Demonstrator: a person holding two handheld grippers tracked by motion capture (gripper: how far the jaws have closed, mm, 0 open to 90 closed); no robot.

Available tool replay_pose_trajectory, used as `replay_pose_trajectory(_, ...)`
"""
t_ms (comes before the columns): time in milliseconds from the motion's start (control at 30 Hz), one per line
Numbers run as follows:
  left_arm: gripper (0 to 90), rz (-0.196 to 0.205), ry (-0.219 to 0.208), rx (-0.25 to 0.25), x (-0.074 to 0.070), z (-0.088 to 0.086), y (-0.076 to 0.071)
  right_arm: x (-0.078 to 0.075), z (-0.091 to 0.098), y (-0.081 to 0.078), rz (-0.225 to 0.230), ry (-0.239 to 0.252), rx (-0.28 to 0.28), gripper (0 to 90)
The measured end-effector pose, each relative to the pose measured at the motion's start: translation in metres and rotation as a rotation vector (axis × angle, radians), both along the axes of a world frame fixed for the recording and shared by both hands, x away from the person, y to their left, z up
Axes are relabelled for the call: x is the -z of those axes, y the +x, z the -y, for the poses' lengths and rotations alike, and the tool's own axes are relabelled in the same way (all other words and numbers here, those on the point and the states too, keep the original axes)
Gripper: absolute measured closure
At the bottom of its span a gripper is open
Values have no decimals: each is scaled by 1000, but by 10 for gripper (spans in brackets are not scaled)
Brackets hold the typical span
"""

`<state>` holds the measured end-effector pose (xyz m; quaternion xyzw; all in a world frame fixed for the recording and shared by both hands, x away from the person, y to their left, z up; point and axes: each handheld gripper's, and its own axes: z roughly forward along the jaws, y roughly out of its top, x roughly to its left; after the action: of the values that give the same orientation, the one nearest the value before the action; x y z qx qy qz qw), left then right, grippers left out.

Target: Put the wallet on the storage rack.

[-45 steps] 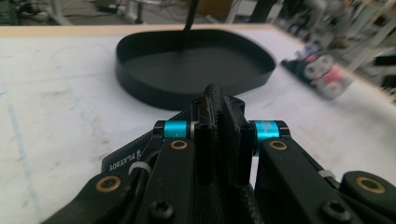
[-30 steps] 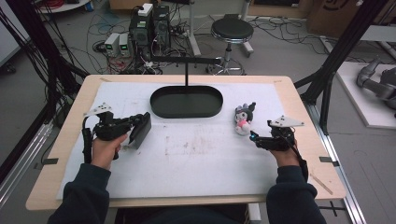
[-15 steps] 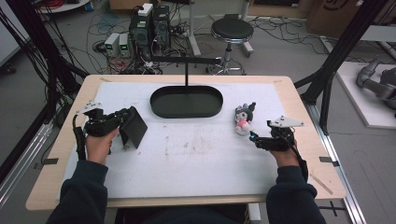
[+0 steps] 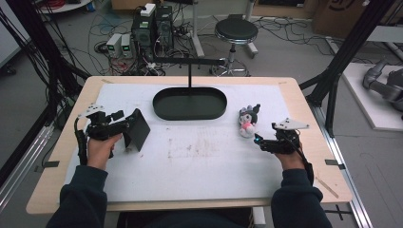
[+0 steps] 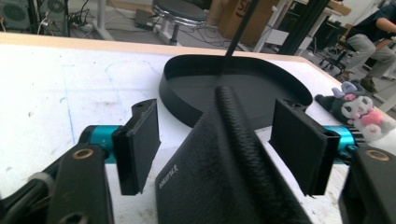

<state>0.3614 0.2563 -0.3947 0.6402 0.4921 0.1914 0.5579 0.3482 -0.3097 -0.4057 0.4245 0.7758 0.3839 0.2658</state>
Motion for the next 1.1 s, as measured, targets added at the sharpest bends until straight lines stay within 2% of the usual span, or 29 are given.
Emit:
replay_pose_trajectory(67,294,10,20,7,0,3,-3,0,0,0,1,-3,-3,177)
replay_pose_trajectory(100,294,12,59,12,0,6,-5,0,0,0,0,-3,-3,177)
replay_pose_trajectory(133,293,14,75,15,0,8,-6,0,0,0,-1,-1,-1,177)
replay_pose_trajectory(267,307,18,122,35,3,16,-10,0,0,0,-1,0,-1,177)
replay_pose_trajectory(433,470,-26,184,35,9,22,-10,0,0,0,-2,1,0,177)
replay_pose_trajectory(600,519,-43,200,20,15,21,-11,1,1,0,-4,-1,2,177)
replay_pose_trajectory(633,539,-40,202,16,15,21,-11,1,1,0,-4,-2,1,177)
replay_pose_trajectory(733,679,-6,225,9,13,21,-14,1,0,0,-5,-2,1,177)
replay_pose_trajectory(767,753,0,228,11,12,20,-14,1,0,0,-6,-2,1,177)
replay_pose_trajectory(1000,767,29,177,6,6,16,-13,1,0,0,-4,-2,-1,177)
replay_pose_trajectory(1100,767,54,130,8,0,15,-10,1,0,1,-6,5,3,177)
